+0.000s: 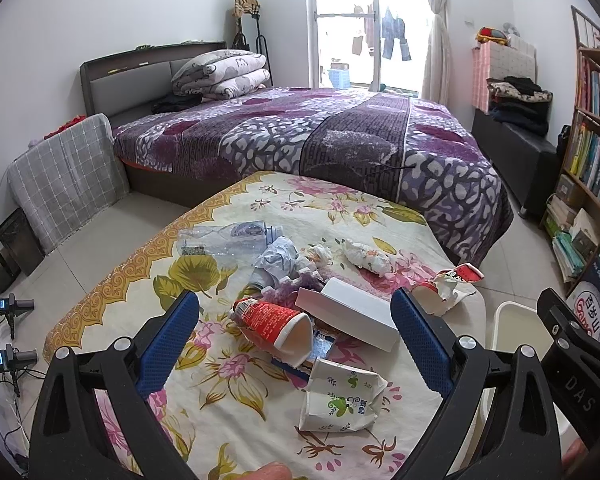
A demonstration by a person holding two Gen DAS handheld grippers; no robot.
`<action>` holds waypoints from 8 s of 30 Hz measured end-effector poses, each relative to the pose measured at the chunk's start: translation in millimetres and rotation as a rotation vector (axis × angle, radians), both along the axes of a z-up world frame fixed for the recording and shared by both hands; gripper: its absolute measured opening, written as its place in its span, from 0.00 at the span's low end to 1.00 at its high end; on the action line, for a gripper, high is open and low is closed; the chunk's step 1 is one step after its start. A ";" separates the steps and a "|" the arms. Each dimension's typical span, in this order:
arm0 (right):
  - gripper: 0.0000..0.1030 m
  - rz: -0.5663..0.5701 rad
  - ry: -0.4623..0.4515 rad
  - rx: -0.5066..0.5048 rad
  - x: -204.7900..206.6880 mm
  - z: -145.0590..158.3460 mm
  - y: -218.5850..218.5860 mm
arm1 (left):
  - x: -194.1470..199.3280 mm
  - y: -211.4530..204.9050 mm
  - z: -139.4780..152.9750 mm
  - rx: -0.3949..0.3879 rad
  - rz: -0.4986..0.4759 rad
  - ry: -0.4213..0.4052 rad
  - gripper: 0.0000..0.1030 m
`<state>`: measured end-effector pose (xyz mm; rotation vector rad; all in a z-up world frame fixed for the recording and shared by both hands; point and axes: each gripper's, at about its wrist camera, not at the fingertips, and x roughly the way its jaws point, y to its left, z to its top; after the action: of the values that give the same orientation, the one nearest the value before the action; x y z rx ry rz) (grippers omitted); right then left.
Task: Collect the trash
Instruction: 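Grasp the red toothpaste tube with the left tool while the right tool grasps the white-green paper cup, then carry both items to the white bin and open both tools to drop them, then grasp the white box with the left tool while the right tool grasps the red snack bag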
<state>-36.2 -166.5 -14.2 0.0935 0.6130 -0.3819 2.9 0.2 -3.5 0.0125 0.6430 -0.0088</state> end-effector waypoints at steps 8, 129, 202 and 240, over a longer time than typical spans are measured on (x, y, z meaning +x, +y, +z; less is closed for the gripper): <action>0.93 0.000 0.000 -0.001 0.2 -0.3 0.5 | -1.7 4.4 -7.9 0.012 -0.001 -0.013 0.91; 0.80 -0.354 0.095 0.273 -13.7 -16.5 -163.2 | 30.4 -133.9 -39.6 -0.166 -0.433 0.185 0.40; 0.93 -0.290 0.156 0.492 86.4 -48.3 -102.6 | 147.5 -24.4 -133.3 -0.455 0.195 0.610 0.82; 0.37 -0.027 0.291 0.440 184.2 -118.8 -14.6 | 120.0 50.4 -40.3 -0.279 -0.046 0.330 0.23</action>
<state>147.9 -181.2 -133.0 0.4739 0.9783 -0.2831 122.9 50.6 -43.8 -0.2477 0.9670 -0.1475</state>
